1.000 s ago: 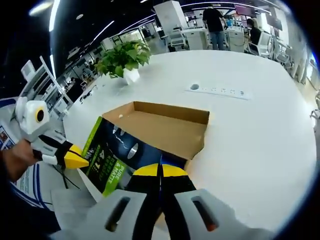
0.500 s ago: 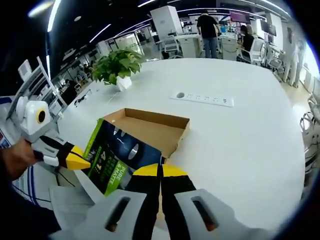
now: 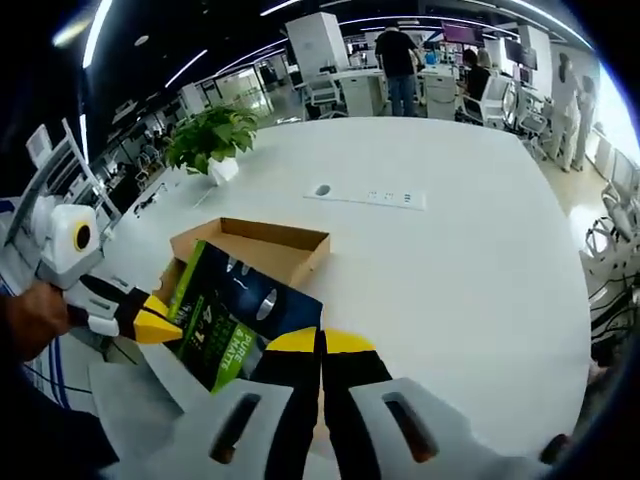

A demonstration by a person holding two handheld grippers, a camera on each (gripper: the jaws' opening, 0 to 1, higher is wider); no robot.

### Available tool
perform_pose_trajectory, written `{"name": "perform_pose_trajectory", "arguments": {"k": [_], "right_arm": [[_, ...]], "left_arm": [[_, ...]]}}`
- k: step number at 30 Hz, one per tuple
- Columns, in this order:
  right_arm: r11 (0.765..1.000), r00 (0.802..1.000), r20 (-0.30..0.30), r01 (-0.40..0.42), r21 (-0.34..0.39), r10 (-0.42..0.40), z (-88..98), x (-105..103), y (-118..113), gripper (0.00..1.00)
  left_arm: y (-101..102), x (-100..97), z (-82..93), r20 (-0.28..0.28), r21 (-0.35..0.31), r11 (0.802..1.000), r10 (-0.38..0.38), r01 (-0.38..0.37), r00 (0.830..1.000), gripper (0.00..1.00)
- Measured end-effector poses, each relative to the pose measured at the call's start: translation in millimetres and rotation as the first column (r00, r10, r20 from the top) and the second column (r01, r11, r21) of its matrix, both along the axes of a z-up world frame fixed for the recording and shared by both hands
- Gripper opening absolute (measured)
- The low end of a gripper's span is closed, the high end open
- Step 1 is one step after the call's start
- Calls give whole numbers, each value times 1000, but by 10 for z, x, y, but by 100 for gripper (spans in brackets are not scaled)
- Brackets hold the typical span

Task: Operate the shoe box by opening the lid, removing the specified soft item, and placing it in the target area until the item is outside and the box remains undamaged.

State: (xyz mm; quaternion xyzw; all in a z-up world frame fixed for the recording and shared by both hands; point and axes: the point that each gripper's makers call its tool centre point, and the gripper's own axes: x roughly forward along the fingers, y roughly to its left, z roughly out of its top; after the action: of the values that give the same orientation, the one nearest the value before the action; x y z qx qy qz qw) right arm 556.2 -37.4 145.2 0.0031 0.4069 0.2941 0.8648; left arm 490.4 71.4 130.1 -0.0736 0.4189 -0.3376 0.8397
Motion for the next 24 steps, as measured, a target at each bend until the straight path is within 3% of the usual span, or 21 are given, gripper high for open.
{"name": "perform_pose_trajectory", "arguments": {"k": [14, 24], "right_arm": [[998, 999, -10, 39, -44, -39, -219, 209, -578, 0], [998, 1000, -11, 25, -61, -26, -369, 377, -664, 0]], "left_arm": [[-572, 223, -228, -17, -6, 999, -37, 37, 999, 0], [-673, 349, -439, -37, 4, 1000, -25, 25, 999, 0]]}}
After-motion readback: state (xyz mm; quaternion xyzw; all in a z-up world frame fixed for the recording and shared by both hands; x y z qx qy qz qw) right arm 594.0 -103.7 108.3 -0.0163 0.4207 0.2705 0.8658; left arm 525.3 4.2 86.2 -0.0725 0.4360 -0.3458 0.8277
